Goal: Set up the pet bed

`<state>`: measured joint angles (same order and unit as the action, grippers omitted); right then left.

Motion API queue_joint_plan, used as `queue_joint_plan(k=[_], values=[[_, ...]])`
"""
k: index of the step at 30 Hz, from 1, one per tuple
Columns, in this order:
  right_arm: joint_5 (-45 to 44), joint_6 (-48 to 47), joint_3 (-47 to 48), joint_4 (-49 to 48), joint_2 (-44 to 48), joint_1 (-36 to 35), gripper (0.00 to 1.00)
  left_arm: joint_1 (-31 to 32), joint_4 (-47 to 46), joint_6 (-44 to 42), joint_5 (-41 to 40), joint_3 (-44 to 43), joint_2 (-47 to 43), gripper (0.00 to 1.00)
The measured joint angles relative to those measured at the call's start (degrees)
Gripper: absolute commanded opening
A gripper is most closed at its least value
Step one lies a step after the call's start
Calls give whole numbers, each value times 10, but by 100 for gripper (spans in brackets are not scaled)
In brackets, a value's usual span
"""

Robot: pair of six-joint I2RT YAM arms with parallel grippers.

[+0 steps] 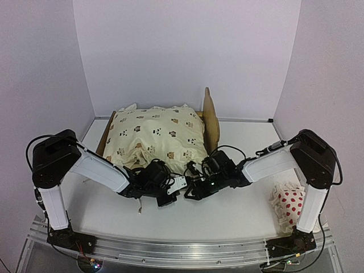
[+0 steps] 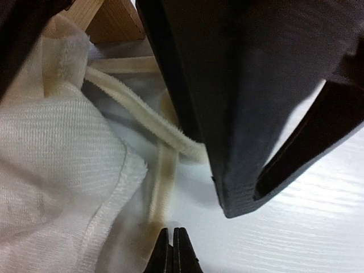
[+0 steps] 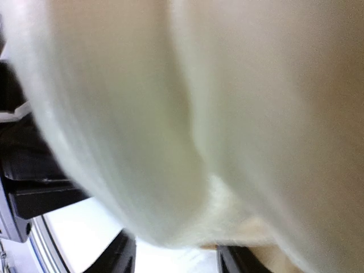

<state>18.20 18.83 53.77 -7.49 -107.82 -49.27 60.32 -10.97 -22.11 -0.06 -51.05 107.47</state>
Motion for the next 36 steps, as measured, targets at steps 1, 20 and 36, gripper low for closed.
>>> queue_joint_plan(k=[1,20,36], values=[[-8,2,0,10,7,-1,56,2,3,8,3,0,-2,0],[-267,107,-102,147,254,-22,69,36,69,144,-3,28,-44,13],[-333,144,-120,181,254,32,68,47,79,38,-87,-9,-45,47]])
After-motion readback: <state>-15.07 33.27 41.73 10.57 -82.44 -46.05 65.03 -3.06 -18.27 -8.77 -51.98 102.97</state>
